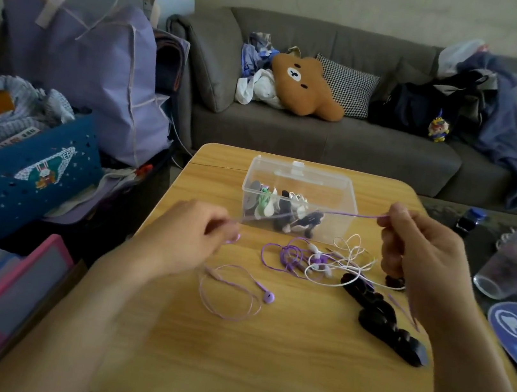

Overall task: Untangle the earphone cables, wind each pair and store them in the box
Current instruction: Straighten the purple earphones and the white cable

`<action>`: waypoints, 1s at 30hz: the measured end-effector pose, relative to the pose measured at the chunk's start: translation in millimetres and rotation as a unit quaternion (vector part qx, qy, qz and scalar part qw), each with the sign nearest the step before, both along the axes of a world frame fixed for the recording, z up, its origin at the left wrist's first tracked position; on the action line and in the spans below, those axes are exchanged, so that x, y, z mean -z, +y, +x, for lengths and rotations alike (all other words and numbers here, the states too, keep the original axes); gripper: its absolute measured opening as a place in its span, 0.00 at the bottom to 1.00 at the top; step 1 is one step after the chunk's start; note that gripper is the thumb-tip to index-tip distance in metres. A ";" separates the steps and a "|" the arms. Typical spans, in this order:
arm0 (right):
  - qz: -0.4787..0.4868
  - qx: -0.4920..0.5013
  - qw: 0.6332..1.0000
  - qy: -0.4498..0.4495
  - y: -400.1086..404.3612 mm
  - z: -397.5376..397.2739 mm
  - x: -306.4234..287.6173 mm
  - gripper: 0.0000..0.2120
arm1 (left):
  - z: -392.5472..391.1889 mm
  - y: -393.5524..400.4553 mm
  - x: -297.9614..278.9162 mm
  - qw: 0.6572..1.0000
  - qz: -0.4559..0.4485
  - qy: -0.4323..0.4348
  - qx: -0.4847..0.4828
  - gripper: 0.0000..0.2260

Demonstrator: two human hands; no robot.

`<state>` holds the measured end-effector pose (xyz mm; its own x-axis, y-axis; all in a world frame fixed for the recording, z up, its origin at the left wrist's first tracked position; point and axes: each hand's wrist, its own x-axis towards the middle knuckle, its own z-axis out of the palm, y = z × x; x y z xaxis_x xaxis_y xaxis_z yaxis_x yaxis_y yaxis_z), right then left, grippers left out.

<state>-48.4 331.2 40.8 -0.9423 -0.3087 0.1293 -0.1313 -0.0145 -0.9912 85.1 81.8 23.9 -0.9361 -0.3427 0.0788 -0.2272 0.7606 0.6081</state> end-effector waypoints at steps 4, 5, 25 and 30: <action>0.063 -0.083 0.994 -0.032 -11.9 10.1 3.8 0.14 | -2.5 2.7 8.6 0.992 -0.058 0.090 -0.066 0.19; 0.028 -0.103 0.993 -0.051 -17.2 13.2 6.0 0.12 | -2.8 10.3 8.2 0.989 -0.064 0.125 -0.053 0.21; 0.076 0.000 0.992 0.101 -30.5 12.1 20.7 0.07 | 22.2 40.1 9.2 0.913 0.393 -0.047 0.093 0.14; 0.116 0.035 0.986 0.114 -30.3 11.1 22.0 0.05 | 30.1 8.0 3.5 0.875 0.461 -0.044 0.142 0.13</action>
<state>-37.3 300.9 18.8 -0.9169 -0.2898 0.2743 -0.3443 0.2269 -0.9110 115.2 89.7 20.4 -0.9826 0.0251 -0.1842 -0.1845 -0.0096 0.9828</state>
